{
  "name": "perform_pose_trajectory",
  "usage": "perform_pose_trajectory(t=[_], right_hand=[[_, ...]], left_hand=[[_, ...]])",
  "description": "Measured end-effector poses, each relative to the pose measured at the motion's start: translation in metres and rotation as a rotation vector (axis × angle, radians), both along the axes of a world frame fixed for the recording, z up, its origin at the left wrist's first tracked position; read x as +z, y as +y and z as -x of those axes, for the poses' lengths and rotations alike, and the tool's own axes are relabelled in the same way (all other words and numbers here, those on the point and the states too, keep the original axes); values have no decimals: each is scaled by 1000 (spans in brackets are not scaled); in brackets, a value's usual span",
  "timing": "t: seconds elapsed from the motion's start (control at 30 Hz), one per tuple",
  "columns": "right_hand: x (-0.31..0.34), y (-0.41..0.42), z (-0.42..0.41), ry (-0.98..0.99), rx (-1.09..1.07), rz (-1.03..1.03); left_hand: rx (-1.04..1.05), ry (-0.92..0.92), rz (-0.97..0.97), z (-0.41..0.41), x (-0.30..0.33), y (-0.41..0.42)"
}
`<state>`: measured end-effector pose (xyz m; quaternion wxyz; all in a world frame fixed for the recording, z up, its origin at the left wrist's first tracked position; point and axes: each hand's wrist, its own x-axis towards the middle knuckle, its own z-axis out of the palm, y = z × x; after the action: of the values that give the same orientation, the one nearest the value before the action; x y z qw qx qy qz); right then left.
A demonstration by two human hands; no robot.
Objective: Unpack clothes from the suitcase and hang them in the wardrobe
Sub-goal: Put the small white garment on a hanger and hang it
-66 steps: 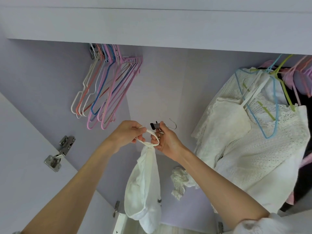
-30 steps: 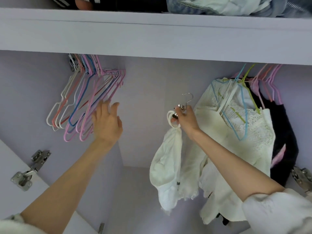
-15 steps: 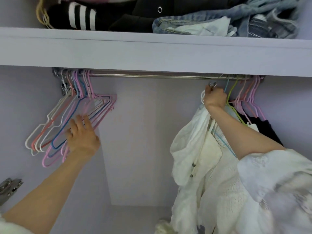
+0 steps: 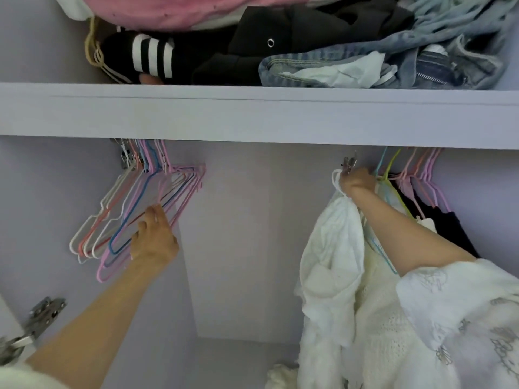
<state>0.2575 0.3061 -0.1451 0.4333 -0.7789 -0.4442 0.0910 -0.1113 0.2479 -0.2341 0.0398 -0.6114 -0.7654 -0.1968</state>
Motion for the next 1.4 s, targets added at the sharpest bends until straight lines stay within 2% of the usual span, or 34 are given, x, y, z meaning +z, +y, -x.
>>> perform_pose_trajectory(t=[0.17,0.37,0.53,0.67,0.97,1.1,1.17,1.4], right_hand=[[-21,-27,10,42,115,134],[-50,-92,39,-89,286,276],[-89,-160,66,-241,505,318],[-117,-229,74,-228,542,371],[-221,-454,86,107,419,585],[-268,-534,67,186,371,710],[-287,-576,48,247,340,788],[-331,-701,-36,381,136,922]], left_hand=[[-34,36,20,-17,19,-16],[-260,-57,81,-54,24,-53],[-412,-140,78,-81,7,-101],[-551,-200,121,-94,-23,-150],[-763,-93,544,-117,-124,-321],[-854,-151,630,-147,-156,-390],[-977,-141,684,-164,-178,-421],[-1220,185,959,-258,-217,-493]])
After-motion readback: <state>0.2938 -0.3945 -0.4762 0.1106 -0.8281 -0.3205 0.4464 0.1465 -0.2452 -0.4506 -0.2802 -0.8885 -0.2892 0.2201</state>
